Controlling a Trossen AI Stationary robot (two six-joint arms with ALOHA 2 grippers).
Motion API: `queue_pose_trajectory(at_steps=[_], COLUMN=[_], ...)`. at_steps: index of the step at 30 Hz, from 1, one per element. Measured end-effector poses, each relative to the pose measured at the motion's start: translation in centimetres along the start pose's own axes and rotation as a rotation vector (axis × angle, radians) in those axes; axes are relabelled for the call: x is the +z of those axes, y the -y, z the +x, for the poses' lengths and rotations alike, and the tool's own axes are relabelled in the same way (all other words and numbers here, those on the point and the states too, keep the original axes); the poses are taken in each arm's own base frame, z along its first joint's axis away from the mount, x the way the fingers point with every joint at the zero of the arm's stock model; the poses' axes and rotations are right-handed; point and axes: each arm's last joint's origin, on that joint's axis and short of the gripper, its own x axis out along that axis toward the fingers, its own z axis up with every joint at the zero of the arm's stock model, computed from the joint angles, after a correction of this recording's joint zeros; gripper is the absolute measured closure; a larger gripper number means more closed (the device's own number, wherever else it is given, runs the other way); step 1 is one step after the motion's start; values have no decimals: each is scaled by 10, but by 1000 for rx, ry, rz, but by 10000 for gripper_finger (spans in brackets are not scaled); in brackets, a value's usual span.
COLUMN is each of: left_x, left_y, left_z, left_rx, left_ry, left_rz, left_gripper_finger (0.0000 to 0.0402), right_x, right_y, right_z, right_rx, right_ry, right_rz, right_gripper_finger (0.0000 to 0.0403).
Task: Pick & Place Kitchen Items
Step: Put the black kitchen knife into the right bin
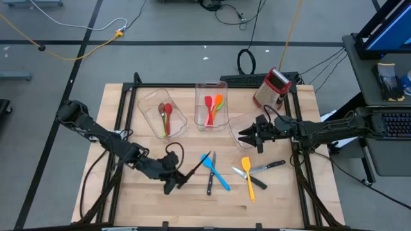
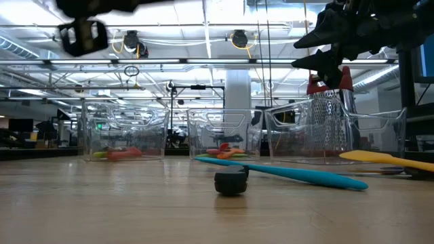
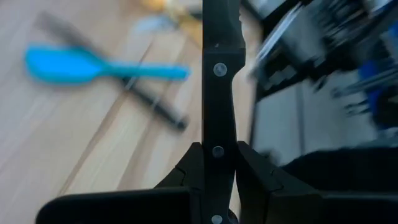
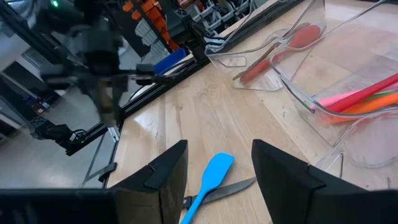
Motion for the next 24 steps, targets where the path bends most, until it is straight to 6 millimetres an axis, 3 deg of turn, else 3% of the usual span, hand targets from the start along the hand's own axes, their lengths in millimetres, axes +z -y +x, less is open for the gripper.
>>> queue_pose_trajectory(at_steps=[14,24], left_x=[48,58], left_y=[37,44], left_z=[-16,-27], left_rx=[-386,-465], left_ry=[491,640], left_rz=[231,314], left_gripper_finger=[355,355], right_x=[0,0], right_y=[0,0], right_z=[0,0], right_rx=[0,0], right_ry=[-1,-1], right_rz=[0,0], right_gripper_finger=[232,232])
